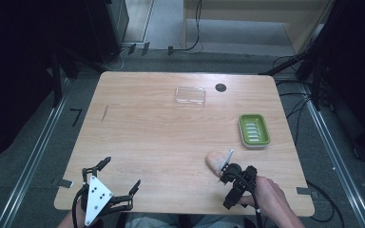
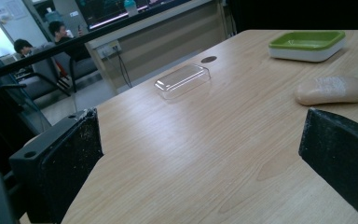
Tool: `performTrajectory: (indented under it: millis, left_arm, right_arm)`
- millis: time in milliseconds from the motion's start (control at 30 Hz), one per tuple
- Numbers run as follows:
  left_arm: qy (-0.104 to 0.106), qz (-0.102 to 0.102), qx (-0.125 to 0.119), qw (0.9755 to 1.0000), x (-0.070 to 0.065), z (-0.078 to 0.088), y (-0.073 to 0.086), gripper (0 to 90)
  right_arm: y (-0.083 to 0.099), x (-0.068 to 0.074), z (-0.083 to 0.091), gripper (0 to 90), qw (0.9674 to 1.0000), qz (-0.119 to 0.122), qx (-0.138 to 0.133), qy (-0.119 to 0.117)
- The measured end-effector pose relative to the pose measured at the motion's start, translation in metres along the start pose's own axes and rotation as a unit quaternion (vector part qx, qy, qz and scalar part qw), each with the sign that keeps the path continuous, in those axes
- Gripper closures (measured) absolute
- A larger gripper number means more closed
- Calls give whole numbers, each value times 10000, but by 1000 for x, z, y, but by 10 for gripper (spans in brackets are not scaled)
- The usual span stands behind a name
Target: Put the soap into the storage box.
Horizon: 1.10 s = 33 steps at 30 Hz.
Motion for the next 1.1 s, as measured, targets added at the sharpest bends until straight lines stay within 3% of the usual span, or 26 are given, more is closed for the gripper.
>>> performTrajectory:
  millis: [367, 667, 1100]
  left_arm:
    - [7, -3, -2, 10000, 0, 0, 0, 0]
    - [9, 1, 2, 10000, 0, -1, 0, 0]
    - [1, 16, -8, 10000, 0, 0, 0, 0]
  right_arm:
    - [-3, -5, 4, 36, 9999, -28, -66, 98]
    - [-15, -10, 12, 36, 9997, 50, -109, 197]
    - [-29, -22, 17, 33, 9995, -32, -138, 265]
Point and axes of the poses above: each handheld gripper's, and its own axes: z roughly backward along the jaws, y roughly out of its underside, x roughly to its left, the point moved 4 cm from there along -z, roughly forward along the jaws, and after that the axes turned 10 degrees about z, right-handed, at the moved point
